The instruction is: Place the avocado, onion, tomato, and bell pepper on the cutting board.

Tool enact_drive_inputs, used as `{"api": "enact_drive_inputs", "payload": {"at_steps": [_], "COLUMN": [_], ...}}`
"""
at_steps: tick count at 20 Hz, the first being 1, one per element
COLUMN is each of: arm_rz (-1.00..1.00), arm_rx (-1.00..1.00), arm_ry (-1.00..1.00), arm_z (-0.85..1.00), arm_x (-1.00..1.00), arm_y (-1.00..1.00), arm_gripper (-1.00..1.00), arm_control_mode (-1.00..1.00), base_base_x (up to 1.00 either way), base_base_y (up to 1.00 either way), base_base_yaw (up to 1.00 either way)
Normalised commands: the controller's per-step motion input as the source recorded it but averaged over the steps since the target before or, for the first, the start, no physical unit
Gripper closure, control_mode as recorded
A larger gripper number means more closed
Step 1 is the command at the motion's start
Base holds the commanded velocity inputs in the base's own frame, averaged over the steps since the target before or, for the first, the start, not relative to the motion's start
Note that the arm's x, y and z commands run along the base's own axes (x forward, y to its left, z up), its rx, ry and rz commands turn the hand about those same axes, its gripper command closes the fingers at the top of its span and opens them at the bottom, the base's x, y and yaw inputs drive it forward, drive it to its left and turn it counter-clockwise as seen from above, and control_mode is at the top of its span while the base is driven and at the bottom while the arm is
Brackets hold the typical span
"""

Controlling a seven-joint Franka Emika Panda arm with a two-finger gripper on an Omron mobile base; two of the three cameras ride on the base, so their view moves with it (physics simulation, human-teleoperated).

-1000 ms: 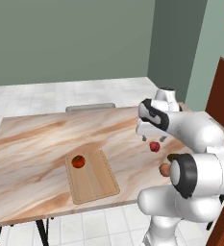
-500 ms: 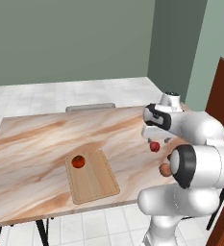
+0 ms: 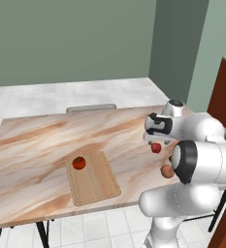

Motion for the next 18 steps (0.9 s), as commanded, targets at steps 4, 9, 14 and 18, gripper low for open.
{"api": "enact_drive_inputs", "payload": {"at_steps": [4, 9, 14, 18], "arm_rz": [0.00, 0.00, 0.00, 0.00], "arm_rx": [0.00, 0.00, 0.00, 0.00], "arm_ry": [-0.07, -0.01, 0.00, -0.02], "arm_z": [-0.13, -0.11, -0.12, -0.13], "arm_x": [0.12, 0.08, 0.18, 0.29], "arm_y": [-0.21, -0.21, -0.04, 0.00], "arm_gripper": [-1.00, -1.00, -1.00, -1.00], "arm_control_mode": [-1.00, -1.00, -1.00, -1.00], "base_base_x": [0.00, 0.00, 0.00, 0.00], "base_base_y": [0.00, 0.00, 0.00, 0.00], "base_base_yaw": [0.00, 0.00, 0.00, 0.00]}}
